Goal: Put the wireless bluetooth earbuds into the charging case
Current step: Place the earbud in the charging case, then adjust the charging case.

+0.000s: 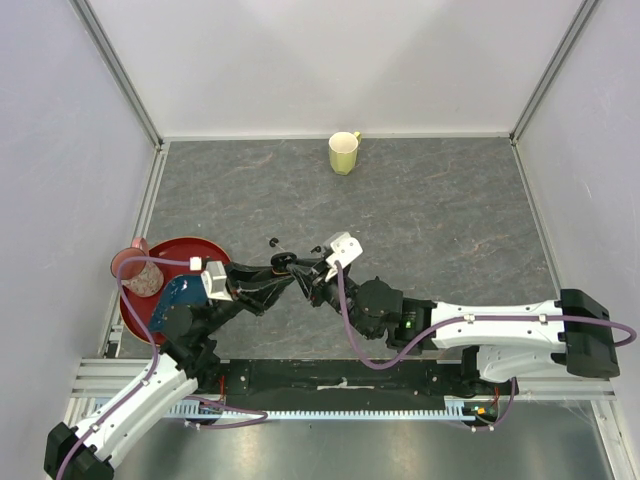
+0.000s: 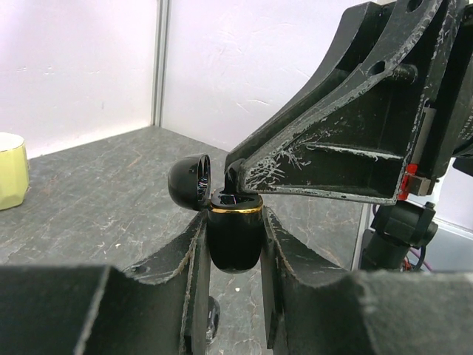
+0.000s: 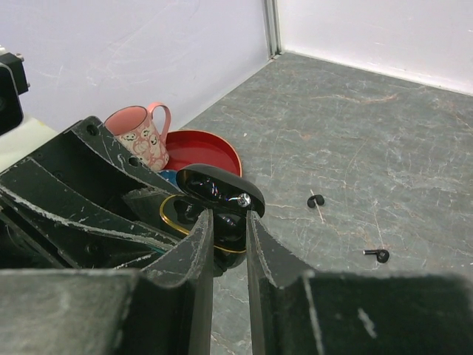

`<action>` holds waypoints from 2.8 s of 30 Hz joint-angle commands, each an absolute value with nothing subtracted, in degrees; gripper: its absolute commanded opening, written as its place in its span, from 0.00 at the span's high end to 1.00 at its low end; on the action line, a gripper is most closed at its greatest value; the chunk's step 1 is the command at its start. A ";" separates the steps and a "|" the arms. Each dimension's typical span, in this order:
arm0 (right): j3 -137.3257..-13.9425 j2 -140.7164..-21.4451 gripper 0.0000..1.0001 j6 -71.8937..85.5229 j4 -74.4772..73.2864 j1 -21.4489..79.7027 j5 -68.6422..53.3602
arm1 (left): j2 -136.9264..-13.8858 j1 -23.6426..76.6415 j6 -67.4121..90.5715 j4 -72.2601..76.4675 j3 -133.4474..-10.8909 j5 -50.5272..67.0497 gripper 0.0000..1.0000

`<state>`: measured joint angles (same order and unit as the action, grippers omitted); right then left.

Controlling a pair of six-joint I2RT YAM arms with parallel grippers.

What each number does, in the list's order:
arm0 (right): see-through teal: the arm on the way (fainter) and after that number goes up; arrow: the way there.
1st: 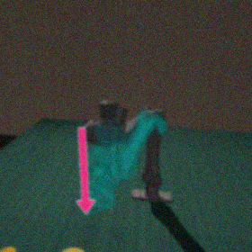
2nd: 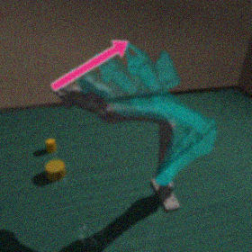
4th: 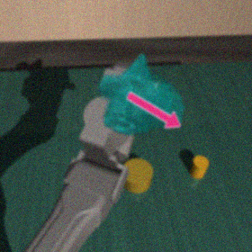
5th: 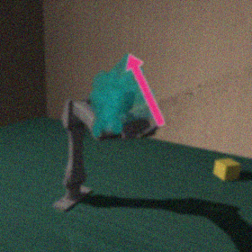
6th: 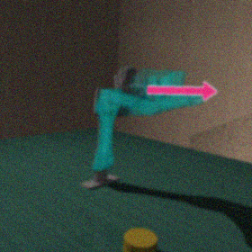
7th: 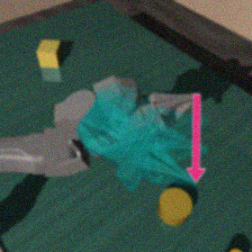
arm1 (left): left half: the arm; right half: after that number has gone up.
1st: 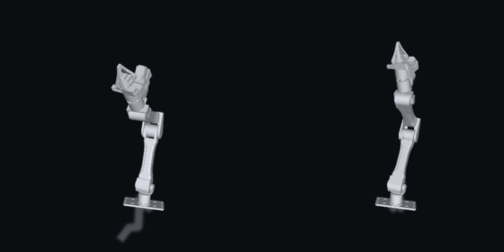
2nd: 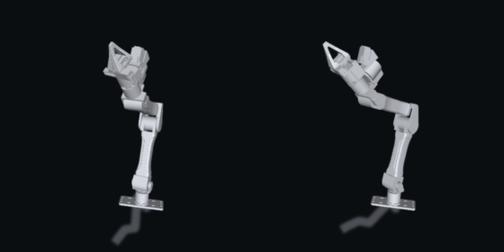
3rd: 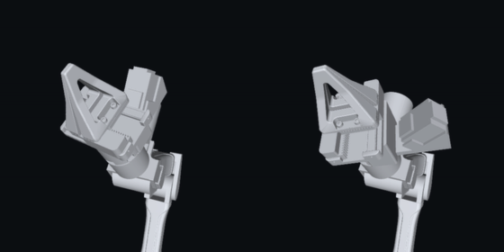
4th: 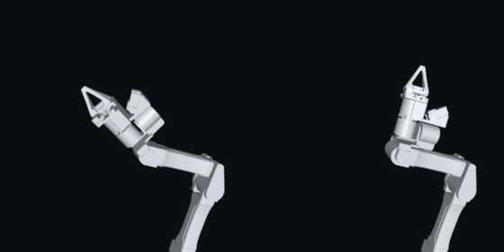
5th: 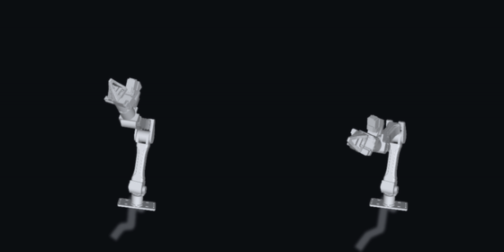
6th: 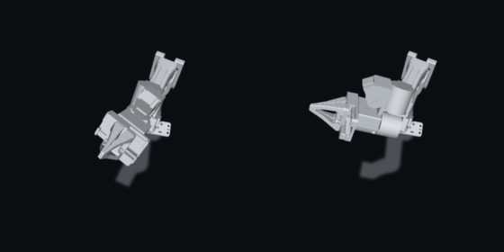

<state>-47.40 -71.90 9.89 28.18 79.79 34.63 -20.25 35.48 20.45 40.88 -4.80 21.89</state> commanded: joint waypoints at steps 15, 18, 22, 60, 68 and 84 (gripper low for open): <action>-57.03 -64.78 0.05 24.94 16.89 78.67 34.72 | -18.72 35.42 17.23 42.89 -4.75 20.65 0.98; -59.23 -61.97 0.03 30.21 10.21 73.93 31.30 | -18.72 35.42 17.05 42.80 -4.83 20.65 0.98; -61.43 -61.43 0.02 41.98 0.19 64.36 13.18 | -18.72 35.42 16.44 42.72 -5.45 21.35 0.98; -51.33 -74.27 0.29 70.40 18.11 53.70 -25.93 | -20.39 35.51 13.80 43.24 -8.35 25.58 0.98; -52.55 -75.41 0.38 69.44 16.53 53.70 -26.10 | -22.24 35.51 14.24 44.21 -8.79 26.98 0.98; -54.58 -76.03 0.55 65.92 11.17 53.88 -24.26 | -24.17 35.42 14.68 45.53 -8.70 27.95 0.98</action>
<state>-51.90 -75.37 68.20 12.82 53.43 -25.32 -23.40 35.35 15.73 41.60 -6.59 26.11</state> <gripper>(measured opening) 0.518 0.346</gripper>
